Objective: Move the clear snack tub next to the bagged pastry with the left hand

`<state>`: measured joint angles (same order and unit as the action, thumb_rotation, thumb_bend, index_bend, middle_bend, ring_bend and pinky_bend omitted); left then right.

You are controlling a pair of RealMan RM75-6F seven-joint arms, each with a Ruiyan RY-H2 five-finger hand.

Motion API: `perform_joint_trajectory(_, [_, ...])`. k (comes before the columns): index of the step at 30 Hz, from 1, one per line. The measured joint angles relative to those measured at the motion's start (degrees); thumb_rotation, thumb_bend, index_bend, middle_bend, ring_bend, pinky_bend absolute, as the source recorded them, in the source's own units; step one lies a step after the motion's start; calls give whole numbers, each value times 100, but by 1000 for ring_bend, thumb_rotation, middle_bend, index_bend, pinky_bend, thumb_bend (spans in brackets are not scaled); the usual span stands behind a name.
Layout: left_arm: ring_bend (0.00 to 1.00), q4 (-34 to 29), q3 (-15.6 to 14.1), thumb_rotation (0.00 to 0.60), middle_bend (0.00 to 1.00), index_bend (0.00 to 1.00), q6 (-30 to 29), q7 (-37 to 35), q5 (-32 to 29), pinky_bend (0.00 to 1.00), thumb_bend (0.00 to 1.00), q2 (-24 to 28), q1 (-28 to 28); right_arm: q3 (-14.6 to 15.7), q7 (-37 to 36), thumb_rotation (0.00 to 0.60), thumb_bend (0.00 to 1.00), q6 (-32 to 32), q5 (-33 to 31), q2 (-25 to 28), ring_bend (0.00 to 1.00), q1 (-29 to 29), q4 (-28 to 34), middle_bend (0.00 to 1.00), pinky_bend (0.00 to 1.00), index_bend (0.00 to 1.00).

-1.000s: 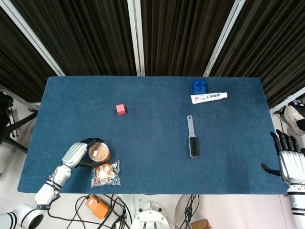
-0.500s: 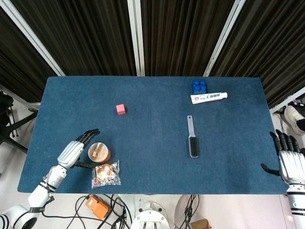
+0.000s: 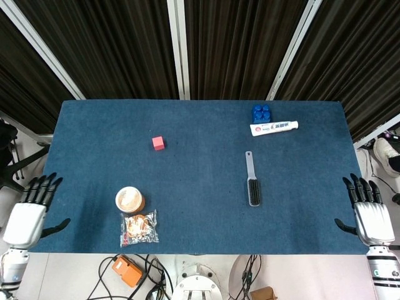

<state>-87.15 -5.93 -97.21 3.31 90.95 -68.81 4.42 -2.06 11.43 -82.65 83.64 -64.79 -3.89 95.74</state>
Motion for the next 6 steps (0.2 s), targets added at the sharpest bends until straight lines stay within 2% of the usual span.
perform_joint_trajectory(3, [0,107,-17,600,0,0,-464,41,52,41,96,-21,-374,34,21,600,272,12,51,-25,0,-5,-5,0,0,0])
perform_joint_trajectory(6, [0,160,-17,600,0,0,-462,59,116,41,96,-28,-437,27,-17,600,272,-7,57,-14,0,1,-14,0,0,0])
